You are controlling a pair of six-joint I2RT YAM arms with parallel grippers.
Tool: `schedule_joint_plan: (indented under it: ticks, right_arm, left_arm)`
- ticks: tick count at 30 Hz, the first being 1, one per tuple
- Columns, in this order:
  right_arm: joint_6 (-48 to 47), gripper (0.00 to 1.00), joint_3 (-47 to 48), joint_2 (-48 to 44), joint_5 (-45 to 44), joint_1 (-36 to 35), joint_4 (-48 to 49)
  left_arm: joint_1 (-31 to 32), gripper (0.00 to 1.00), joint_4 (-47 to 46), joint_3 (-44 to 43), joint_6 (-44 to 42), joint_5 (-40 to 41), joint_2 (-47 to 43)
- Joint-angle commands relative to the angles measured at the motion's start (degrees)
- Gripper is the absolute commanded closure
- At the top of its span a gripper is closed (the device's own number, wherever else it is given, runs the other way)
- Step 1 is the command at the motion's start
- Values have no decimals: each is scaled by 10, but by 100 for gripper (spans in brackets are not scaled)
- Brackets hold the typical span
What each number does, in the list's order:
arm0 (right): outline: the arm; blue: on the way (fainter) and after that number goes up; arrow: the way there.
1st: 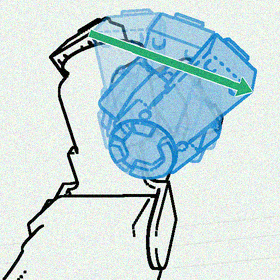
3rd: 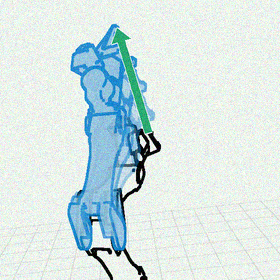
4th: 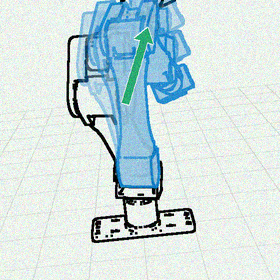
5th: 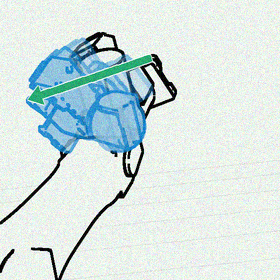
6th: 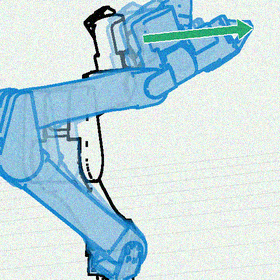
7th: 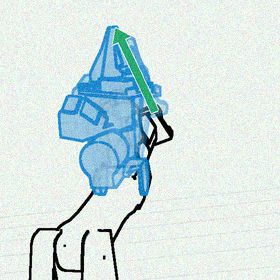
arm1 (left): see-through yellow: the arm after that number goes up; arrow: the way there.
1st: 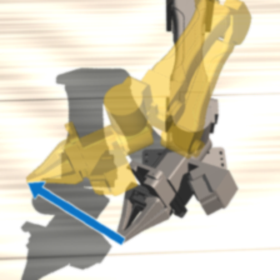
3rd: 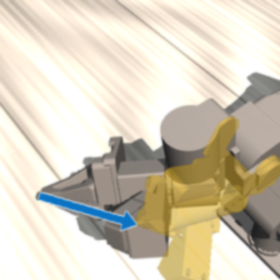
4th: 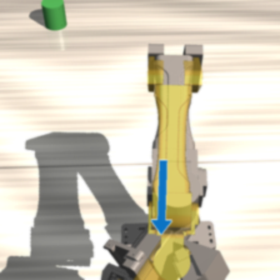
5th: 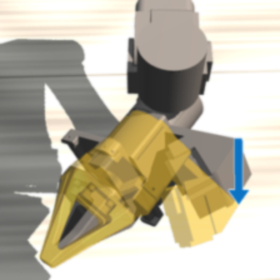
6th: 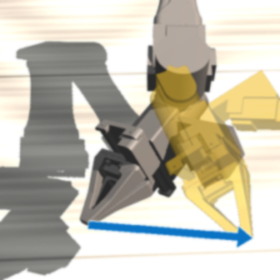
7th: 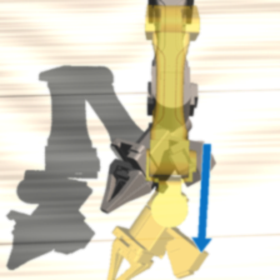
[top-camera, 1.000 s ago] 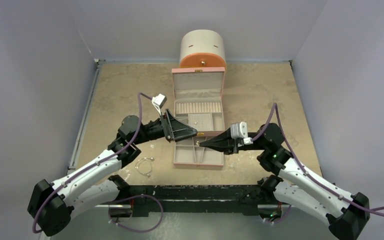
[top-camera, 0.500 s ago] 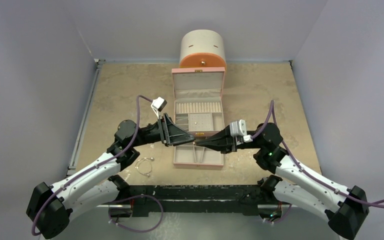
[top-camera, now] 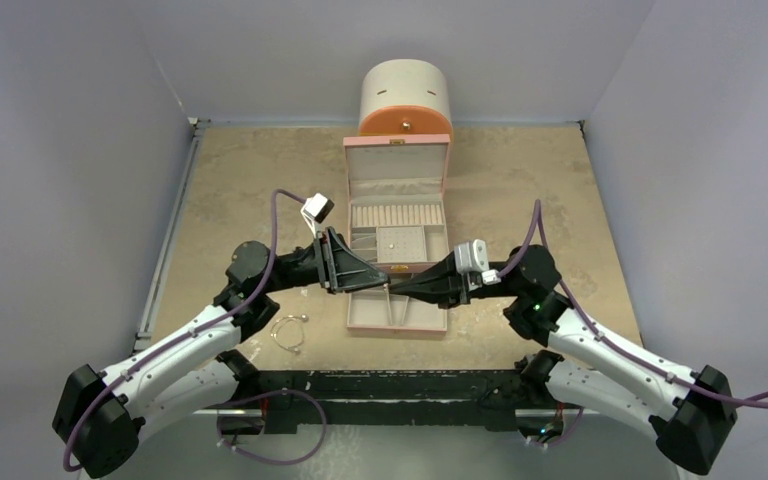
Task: Organize the mixed jewelry
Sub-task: Adjust the jewelry.
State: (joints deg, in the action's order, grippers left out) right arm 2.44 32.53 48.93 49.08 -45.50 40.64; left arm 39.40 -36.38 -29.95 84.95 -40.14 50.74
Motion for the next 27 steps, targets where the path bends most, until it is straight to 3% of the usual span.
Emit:
schedule_joint_plan:
  ticks: [1, 27]
  right_arm:
    - [0, 100, 20, -13, 9, -5, 28]
    - [18, 100, 53, 13, 70, -7, -20]
  left_arm:
    - [-2, 64, -37, 0, 4, -14, -8]
    - [-2, 73, 40, -14, -68, -53, -14]
